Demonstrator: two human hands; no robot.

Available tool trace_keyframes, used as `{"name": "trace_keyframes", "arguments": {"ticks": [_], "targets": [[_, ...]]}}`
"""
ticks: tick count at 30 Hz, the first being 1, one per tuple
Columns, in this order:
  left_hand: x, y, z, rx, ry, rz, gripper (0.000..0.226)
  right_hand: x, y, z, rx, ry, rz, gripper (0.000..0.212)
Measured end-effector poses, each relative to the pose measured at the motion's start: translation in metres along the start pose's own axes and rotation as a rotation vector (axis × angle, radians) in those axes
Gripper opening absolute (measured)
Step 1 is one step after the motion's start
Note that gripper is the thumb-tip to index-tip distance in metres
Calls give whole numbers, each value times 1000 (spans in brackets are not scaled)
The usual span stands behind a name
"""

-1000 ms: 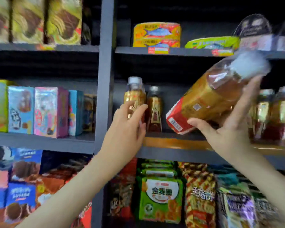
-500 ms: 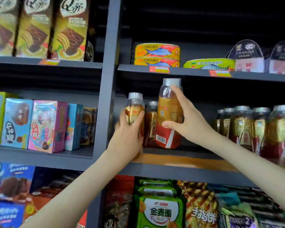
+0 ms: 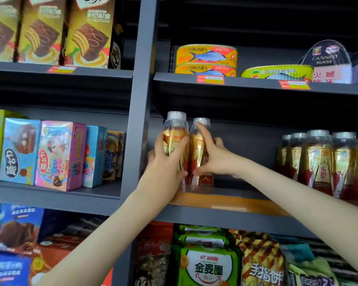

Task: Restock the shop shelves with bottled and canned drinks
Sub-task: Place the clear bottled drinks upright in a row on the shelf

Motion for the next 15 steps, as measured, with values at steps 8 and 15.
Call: {"name": "trace_keyframes", "arguments": {"ticks": [8,15], "targets": [[-1,2,-1,2,7,-11,81,13,3,3,-57,118,21,127],[-5,14,-16,13,197,1,66,3,12,-6,-94,127,50,116]]}}
Point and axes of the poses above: each hand's wrist, its own x-axis towards the middle knuckle, its own z-axis out of the palm, y = z × x, the point moved 9 cm from there along x, towards the middle knuckle, and after that the axes turned 13 degrees about x, right-handed, at the moved point
